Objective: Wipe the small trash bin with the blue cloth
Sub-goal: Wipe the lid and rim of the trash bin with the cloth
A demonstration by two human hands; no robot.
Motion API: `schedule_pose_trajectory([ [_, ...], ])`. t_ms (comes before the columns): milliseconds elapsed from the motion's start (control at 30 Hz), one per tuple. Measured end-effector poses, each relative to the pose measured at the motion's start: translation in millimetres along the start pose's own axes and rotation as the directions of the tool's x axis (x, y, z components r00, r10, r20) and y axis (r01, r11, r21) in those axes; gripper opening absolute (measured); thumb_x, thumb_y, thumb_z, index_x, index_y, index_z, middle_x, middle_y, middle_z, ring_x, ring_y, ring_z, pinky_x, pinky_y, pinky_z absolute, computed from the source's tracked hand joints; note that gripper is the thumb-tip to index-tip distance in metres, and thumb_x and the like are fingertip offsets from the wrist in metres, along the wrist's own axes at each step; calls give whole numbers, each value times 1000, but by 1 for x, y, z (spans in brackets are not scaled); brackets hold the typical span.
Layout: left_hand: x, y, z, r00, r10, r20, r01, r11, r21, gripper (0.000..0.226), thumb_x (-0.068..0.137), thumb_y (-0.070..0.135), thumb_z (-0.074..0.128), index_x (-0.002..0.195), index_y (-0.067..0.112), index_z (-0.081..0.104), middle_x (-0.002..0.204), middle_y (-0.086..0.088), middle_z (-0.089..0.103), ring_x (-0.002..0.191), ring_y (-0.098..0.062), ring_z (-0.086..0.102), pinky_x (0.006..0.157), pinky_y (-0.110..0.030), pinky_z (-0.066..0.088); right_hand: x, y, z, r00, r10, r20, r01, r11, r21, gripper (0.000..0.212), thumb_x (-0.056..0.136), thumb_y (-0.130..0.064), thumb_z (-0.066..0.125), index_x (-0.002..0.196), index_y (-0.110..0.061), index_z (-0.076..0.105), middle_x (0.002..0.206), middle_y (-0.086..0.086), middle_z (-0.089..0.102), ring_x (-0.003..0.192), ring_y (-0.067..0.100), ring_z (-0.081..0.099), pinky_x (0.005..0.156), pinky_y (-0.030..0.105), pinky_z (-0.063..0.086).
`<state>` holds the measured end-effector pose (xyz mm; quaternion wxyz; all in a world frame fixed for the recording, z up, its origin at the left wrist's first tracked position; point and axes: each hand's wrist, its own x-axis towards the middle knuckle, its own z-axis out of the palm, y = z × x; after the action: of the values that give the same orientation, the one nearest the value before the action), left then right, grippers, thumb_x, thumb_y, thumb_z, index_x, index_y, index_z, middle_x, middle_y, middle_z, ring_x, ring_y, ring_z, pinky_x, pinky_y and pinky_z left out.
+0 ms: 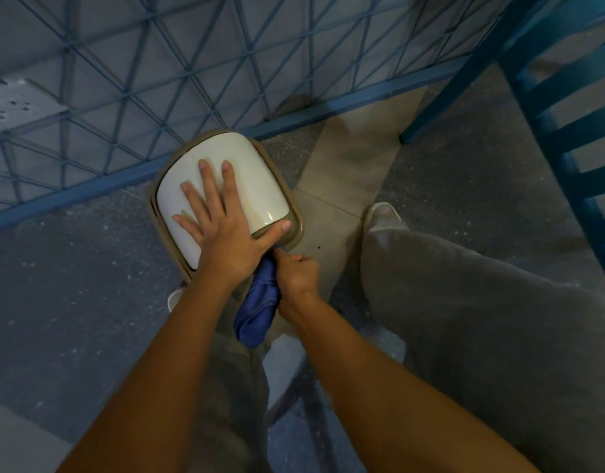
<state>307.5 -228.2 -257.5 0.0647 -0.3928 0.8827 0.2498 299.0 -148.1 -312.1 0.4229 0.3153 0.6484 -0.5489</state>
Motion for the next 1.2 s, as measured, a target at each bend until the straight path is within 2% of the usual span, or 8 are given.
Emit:
schedule_pose_trajectory([
  [233, 0, -1, 0, 1000, 5, -4, -5, 1000, -4, 112, 70, 63, 60, 146, 22, -12, 155, -7, -22, 140, -38, -22, 108, -63, -10, 18, -30, -17, 997, -46, -66, 47, 999, 17, 24, 80, -10, 65, 61, -8, 50, 79, 17, 58, 76, 26, 57, 82, 52, 53],
  [400, 0, -2, 0, 1000, 7, -7, -7, 1000, -3, 113, 69, 64, 60, 146, 22, -11, 155, -7, -22, 140, -39, -22, 107, -64, -10, 17, -20, -10, 999, -22, -46, 25, 997, 68, 26, 79, -10, 66, 87, 15, 61, 87, 24, 66, 75, 24, 58, 74, 42, 55],
  [567, 1, -1, 0, 1000, 11, -1, -11, 1000, 16, 113, 70, 63, 60, 146, 21, -12, 154, -8, -23, 139, -39, -22, 107, -64, -10, 13, -3, 2, 1000, 6, -16, -6, 1000, 29, 19, 76, -15, 66, 76, 4, 62, 73, 13, 58, 70, 23, 56, 74, 53, 54],
  [733, 3, -5, -2, 1000, 22, 5, -22, 999, 25, 113, 69, 63, 60, 146, 23, -13, 154, -6, -23, 140, -37, -22, 107, -64, -11, 8, 6, 11, 999, 44, 24, -45, 999, 7, 12, 76, -16, 67, 74, -7, 59, 72, 10, 57, 69, 23, 56, 70, 43, 56],
  [867, 6, -8, -5, 999, 34, 6, -34, 999, 35, 114, 69, 62, 62, 146, 25, -13, 155, -4, -23, 140, -36, -22, 107, -64, -11, 6, 6, 15, 993, 92, 78, -92, 996, -3, 15, 74, -16, 68, 68, -8, 56, 74, 12, 58, 73, 25, 59, 75, 49, 56],
  [1067, 6, -4, -8, 1000, 20, 17, -21, 999, 38, 113, 70, 55, 66, 146, 23, -12, 154, -6, -23, 140, -37, -22, 108, -61, -14, -3, 0, 14, 940, 218, 264, -213, 976, -48, 12, 81, -8, 64, 71, -7, 59, 108, 19, 67, 93, 29, 64, 90, 43, 53],
  [1133, 8, 0, -8, 1000, 23, 13, -24, 999, 40, 113, 71, 49, 69, 147, 18, -10, 154, -10, -22, 140, -35, -22, 108, -60, -15, -5, -3, 7, 889, 275, 367, -213, 956, -201, 14, 85, -7, 61, 72, -7, 55, 101, 16, 66, 83, 24, 61, 81, 35, 54],
  [1200, 7, 4, -7, 1000, 29, 5, -29, 998, 55, 113, 71, 48, 69, 147, 15, -9, 154, -13, -21, 141, -34, -22, 108, -59, -15, -8, -9, -3, 850, 338, 404, -221, 925, -308, 15, 86, -7, 61, 72, -6, 54, 79, 9, 61, 66, 18, 57, 61, 26, 52],
])
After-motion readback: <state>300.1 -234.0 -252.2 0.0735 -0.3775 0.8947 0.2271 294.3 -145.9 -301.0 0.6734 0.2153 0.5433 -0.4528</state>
